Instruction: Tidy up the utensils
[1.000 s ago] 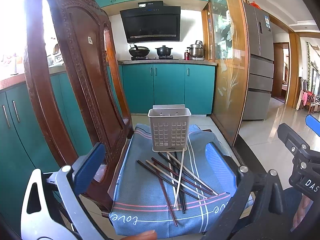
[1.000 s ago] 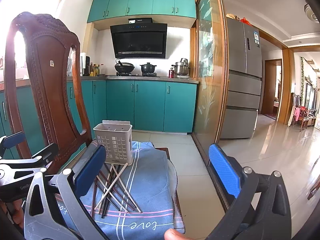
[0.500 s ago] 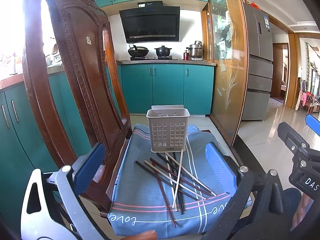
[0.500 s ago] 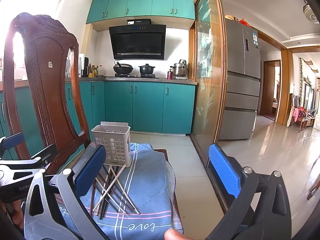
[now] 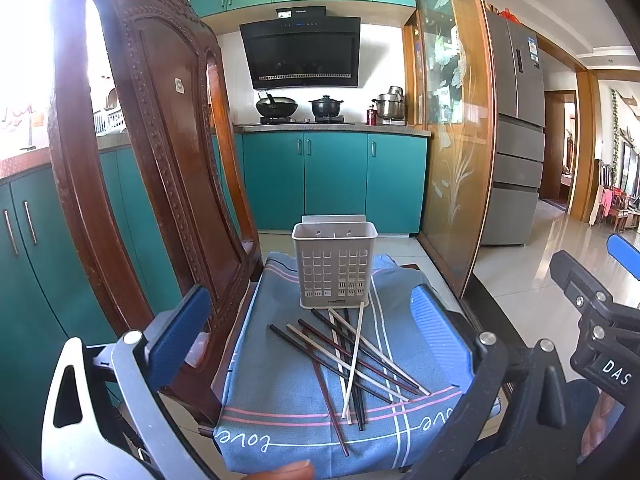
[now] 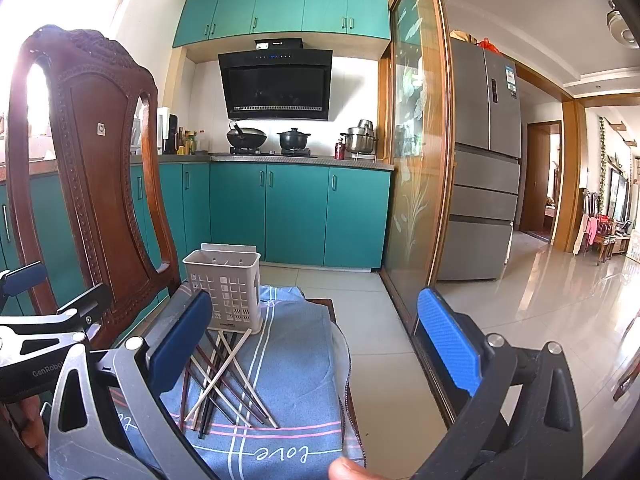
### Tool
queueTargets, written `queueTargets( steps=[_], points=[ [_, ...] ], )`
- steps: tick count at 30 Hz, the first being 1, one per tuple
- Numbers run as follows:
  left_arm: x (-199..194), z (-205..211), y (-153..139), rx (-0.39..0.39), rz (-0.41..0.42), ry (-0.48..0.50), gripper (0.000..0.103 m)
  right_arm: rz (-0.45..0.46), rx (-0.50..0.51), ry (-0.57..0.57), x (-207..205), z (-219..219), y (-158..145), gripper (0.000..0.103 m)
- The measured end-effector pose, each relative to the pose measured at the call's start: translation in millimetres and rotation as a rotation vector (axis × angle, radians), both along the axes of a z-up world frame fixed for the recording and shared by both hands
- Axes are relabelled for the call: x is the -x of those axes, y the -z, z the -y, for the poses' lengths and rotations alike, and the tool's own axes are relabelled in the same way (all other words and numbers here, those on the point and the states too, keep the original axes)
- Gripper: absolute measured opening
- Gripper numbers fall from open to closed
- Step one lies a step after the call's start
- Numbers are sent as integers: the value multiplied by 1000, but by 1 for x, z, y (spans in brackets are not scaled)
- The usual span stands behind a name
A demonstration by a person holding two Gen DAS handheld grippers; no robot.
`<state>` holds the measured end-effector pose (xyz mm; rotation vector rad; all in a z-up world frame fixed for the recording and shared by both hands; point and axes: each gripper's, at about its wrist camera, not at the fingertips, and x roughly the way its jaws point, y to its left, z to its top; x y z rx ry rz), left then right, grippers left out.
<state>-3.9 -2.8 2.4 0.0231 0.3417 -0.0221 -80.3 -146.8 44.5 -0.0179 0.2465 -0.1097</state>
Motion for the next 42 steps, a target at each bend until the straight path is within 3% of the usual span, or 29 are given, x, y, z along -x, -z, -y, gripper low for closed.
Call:
queueTargets(
  steps=[42],
  points=[
    [4,0,-4,5,6,4,100,0,4,4,4,0,-1,100]
  ],
)
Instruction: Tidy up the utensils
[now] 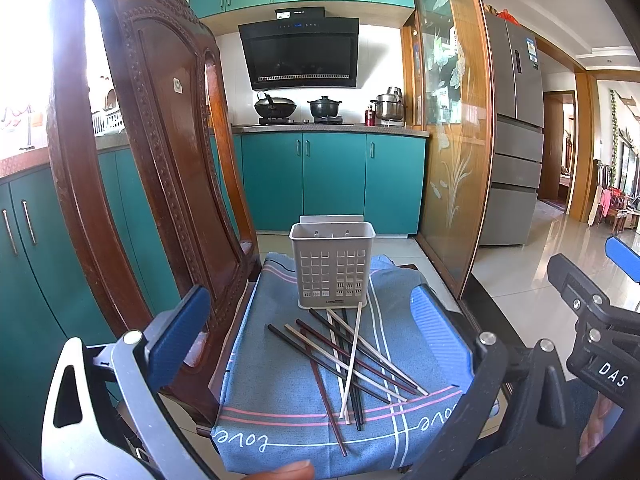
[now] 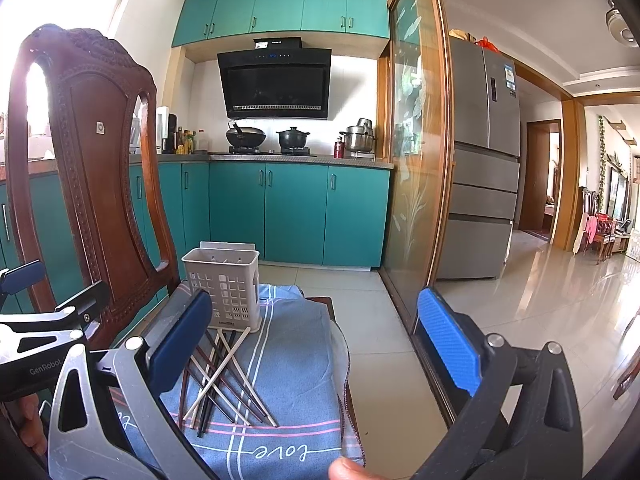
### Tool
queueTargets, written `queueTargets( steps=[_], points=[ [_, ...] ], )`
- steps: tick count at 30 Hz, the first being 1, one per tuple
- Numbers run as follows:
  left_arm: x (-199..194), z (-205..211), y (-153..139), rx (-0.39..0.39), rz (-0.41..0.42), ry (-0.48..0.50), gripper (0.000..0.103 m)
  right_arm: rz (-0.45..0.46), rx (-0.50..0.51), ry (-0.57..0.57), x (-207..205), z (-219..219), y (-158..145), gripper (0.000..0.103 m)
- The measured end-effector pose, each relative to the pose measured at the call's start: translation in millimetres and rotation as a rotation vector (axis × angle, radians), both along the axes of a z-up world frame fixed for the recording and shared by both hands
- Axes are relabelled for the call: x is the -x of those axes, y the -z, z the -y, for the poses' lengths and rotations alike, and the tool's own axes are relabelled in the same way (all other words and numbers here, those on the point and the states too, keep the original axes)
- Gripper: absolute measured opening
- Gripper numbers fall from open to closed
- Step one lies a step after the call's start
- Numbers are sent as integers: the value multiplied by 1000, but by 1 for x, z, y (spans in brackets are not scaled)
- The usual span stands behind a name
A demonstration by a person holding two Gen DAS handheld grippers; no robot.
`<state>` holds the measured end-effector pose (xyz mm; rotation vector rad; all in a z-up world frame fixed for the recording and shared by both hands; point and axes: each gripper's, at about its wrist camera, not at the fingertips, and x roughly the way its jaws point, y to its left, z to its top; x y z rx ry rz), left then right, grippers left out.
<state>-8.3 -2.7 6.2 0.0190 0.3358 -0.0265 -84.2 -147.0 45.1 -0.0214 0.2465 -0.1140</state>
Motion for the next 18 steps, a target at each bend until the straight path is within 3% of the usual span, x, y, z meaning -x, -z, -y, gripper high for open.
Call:
queueTargets(
  steps=[18],
  points=[
    [-15,9,14,-6,-40,10,100,-39,-15,3,-19,3,14,100]
  ],
)
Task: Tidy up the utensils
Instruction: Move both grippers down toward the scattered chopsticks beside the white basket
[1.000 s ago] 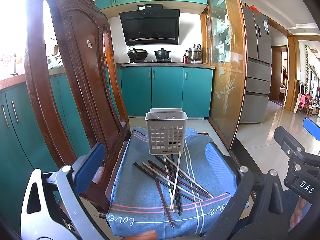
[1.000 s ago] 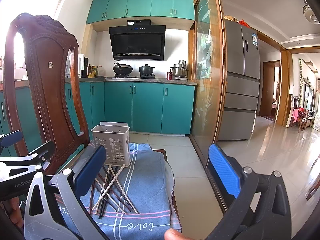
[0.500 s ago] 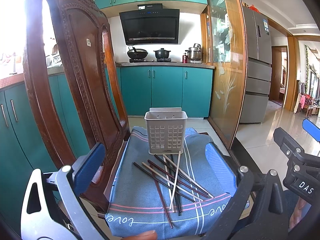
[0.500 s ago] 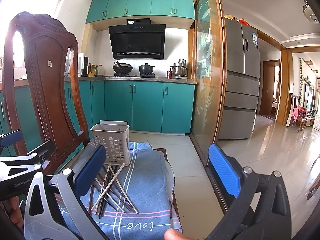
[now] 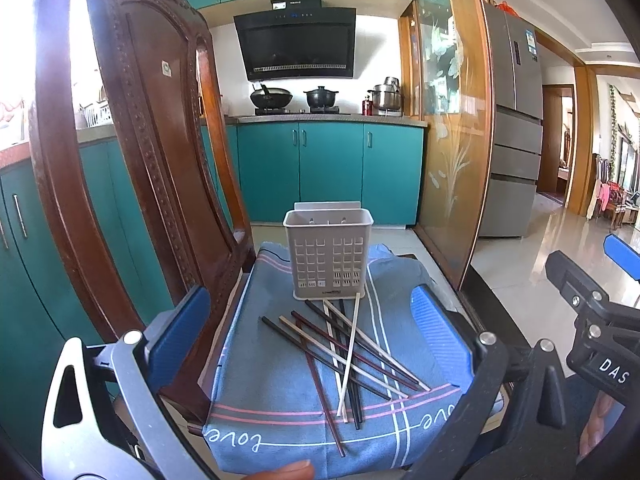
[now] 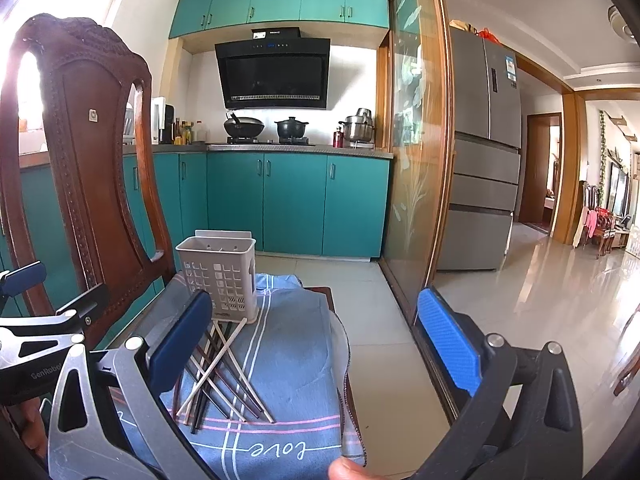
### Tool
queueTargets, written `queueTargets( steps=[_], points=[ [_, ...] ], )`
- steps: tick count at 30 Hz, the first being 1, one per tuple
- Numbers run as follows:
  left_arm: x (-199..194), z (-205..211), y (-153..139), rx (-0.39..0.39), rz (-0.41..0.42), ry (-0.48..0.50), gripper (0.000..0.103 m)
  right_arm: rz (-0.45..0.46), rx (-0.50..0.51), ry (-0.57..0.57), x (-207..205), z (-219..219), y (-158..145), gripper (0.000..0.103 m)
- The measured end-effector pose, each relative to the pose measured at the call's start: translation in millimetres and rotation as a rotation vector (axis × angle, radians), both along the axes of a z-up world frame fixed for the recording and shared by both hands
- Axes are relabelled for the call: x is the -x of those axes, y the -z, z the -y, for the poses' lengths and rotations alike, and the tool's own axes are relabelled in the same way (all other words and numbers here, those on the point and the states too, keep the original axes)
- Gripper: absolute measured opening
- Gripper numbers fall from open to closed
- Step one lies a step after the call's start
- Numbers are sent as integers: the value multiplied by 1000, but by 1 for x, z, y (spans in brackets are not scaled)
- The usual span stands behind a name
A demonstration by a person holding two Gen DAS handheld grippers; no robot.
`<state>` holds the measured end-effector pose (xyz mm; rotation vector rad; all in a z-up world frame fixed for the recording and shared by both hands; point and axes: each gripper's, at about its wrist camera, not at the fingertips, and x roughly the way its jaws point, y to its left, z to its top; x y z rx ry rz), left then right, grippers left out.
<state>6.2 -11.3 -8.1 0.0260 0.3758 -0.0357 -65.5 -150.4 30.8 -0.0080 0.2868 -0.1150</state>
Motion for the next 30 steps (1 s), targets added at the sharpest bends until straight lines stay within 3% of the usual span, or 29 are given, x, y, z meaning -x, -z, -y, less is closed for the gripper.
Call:
queueTargets(
  steps=[5,15,16,17,19,20,24,26,28,30],
  points=[
    [-14,2,9,-11,-37,7,100,-28,11,14,-14,6,7,100],
    [-62,15,53,-11,-255,141,99,-214,49,29,-71,36,46,100],
    [-66,16,55,-15,-269,158,95,-240,42,18,-78,39,52,100],
    [-73,19,57,-24,-291,180,83,-281,33,-5,-90,43,60,99],
    [-87,21,61,-29,-333,213,64,-341,21,-47,-111,48,72,90],
    [-93,22,63,-22,-345,228,55,-361,20,-63,-121,49,75,80],
    [-130,26,70,21,-436,298,38,-451,-3,-127,-167,46,83,51],
    [-151,31,72,16,-461,335,27,-483,0,-167,-194,39,84,44],
    [-167,32,72,9,-458,333,27,-499,30,-183,-216,29,85,42],
    [-178,26,75,50,-448,324,27,-521,18,-205,-240,22,88,41]
  ],
)
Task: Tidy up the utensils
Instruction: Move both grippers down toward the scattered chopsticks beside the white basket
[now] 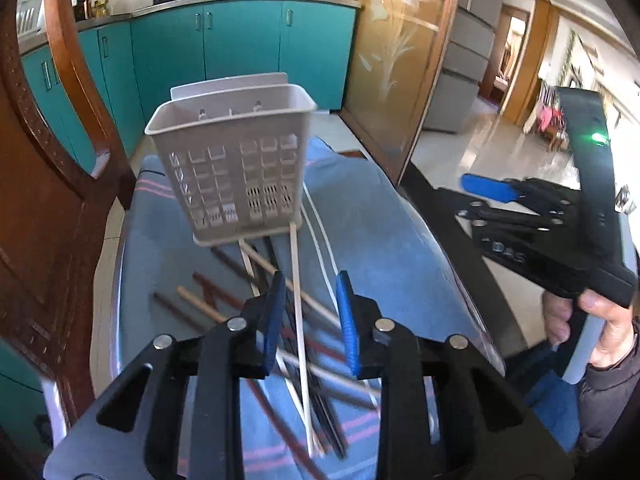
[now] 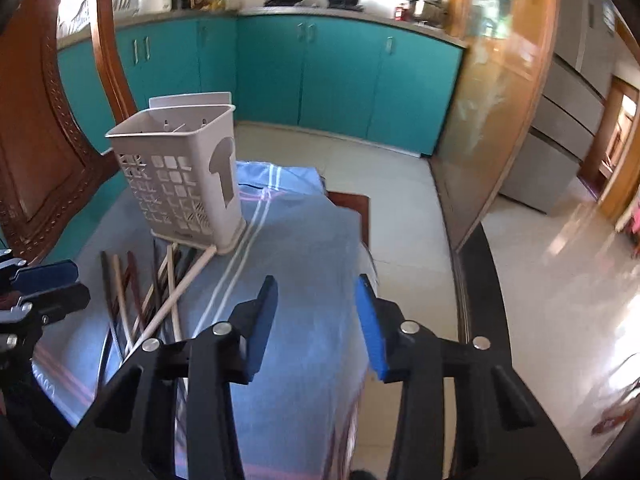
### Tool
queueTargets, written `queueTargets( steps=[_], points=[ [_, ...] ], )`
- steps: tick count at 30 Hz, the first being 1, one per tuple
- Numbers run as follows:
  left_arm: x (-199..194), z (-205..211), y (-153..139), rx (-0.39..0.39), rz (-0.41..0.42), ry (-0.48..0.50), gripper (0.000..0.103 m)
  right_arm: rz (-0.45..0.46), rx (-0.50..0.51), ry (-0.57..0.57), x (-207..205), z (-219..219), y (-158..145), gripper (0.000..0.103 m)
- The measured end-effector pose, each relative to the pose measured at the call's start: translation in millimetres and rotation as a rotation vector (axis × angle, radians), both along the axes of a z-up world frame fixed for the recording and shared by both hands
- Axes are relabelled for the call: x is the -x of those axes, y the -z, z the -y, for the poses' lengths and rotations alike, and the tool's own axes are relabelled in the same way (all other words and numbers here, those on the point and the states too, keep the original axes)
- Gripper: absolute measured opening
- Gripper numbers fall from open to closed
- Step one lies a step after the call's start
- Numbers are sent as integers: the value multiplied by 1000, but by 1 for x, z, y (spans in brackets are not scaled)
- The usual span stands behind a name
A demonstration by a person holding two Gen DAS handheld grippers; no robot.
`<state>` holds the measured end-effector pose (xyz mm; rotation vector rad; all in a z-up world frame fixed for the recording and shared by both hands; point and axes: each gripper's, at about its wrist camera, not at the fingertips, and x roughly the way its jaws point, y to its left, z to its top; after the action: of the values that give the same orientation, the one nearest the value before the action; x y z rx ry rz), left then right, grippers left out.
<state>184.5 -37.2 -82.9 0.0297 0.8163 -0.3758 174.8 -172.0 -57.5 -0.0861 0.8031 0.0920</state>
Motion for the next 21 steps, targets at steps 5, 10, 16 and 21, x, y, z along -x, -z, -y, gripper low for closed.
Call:
queueTargets(
  steps=[5,10,16,21],
  points=[
    [-13,-16,19,67,-24,-78,41,-72,-89,-22,-16,-6,33,42],
    [-12,-20,18,46,21,-104,55,-155,-157,-48,-19,-11,49,42],
    [-9,-28,3,84,83,-131,59,-183,-98,-153,-7,-40,59,44],
    [-10,-38,-1,96,95,-172,60,-218,-55,-242,2,-63,68,50]
  ],
)
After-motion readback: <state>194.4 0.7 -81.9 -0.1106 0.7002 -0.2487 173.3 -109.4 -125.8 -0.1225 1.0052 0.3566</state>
